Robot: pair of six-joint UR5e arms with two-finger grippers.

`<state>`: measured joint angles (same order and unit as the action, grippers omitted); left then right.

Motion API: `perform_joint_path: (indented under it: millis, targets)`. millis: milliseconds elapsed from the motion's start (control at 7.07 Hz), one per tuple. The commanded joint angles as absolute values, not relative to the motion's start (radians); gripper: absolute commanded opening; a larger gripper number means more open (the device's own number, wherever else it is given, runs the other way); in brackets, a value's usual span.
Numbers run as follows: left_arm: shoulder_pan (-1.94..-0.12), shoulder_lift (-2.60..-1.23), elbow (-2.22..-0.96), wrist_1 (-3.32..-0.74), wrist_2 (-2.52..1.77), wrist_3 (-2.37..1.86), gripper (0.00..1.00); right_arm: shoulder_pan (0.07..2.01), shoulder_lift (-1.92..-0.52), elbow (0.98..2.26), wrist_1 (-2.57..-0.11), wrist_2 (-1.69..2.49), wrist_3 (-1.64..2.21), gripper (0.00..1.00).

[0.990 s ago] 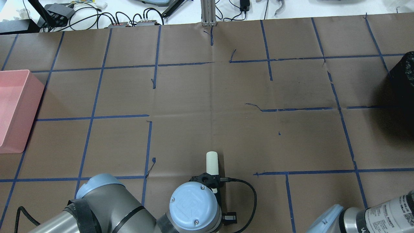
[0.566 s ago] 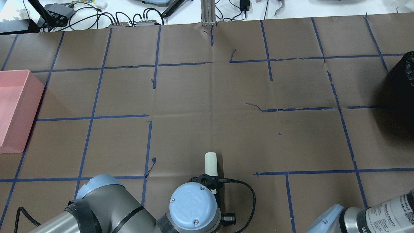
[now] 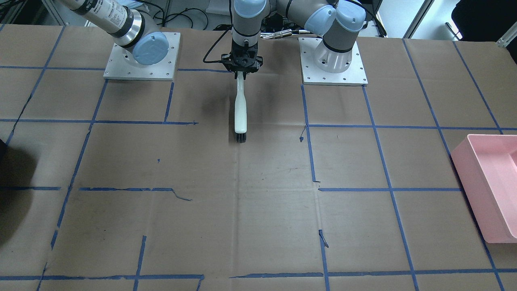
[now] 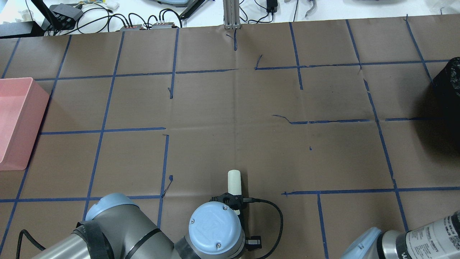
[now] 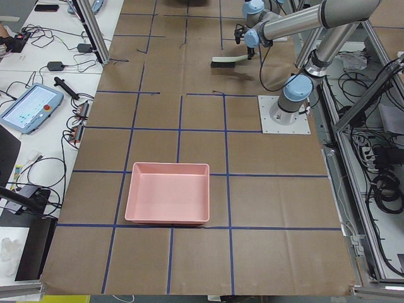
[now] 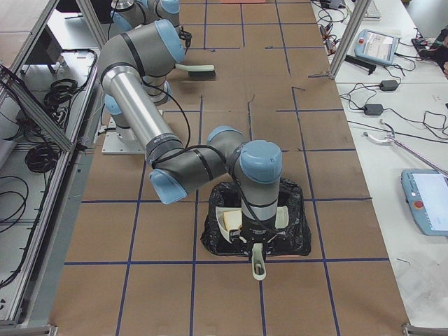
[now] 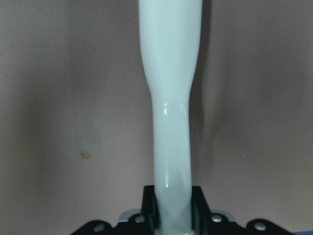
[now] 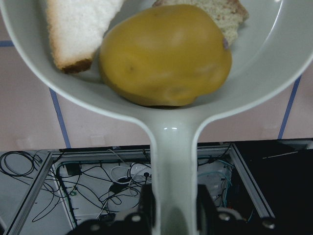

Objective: Sweep and dump trash in nearest bin
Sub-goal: 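Tip the dustpan to dump bread and potato while left gripper lowers brush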

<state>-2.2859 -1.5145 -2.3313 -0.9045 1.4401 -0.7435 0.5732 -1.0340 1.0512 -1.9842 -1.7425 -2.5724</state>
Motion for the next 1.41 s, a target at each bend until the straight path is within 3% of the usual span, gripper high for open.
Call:
perform_joint_path:
  millis: [0,283,849,1273]
  targets:
    - [-2.276,-1.517,-2.329,-0.905,1.443,-0.739,0.65,0.581,-1.055,1.098,-2.080,-1.810,-2.569,0.00]
    - [-2.263,-1.491,-2.309,-0.904,1.443,-0.735,0.81,0.617,-1.097,1.195,-2.207,-1.863,-2.574,0.00]
    - [-2.096,-1.474,-2.162,-0.925,1.448,-0.430,0.91,0.632,-1.120,1.232,-2.299,-1.917,-2.579,0.00]
    - [-1.907,-1.450,-2.003,-1.214,1.450,-0.165,0.91,0.634,-1.120,1.253,-2.339,-1.939,-2.582,0.00]
